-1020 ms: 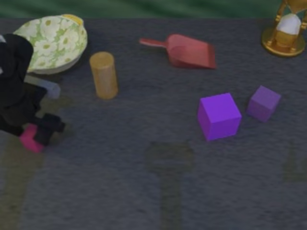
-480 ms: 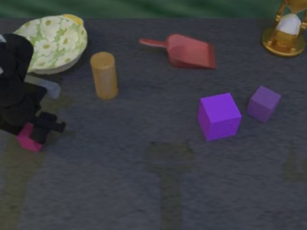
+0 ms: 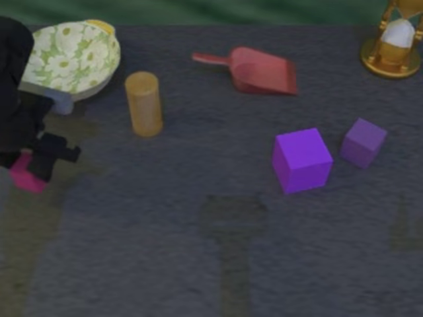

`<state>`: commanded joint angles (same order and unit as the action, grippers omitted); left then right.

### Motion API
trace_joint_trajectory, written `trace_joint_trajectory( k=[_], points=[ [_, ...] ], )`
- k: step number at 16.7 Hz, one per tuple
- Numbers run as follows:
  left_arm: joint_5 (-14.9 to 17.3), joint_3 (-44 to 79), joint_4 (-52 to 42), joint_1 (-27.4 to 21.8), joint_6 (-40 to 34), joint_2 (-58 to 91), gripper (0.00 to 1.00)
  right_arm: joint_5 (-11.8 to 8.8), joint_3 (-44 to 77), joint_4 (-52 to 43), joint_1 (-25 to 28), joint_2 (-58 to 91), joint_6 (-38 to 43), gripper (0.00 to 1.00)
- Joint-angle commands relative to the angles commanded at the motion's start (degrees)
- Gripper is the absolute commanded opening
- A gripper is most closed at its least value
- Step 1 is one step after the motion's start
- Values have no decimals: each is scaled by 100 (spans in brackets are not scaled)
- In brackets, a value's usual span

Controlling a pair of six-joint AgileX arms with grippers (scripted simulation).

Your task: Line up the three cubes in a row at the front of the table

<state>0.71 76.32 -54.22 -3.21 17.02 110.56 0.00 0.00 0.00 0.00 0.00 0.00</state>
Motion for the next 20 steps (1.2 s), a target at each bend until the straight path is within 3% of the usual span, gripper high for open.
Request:
trace_joint_trajectory(
  k=[10, 15, 20],
  points=[
    [-13, 415, -483, -190, -184, -76, 0, 0, 0, 0, 0, 0, 0, 100],
    [-72, 1401, -948, -1380, -1671, 571, 0, 0, 0, 0, 0, 0, 0, 100],
    [-127, 2650, -1585, -3159, -4332, 1378, 0, 0, 0, 0, 0, 0, 0, 100]
  ],
)
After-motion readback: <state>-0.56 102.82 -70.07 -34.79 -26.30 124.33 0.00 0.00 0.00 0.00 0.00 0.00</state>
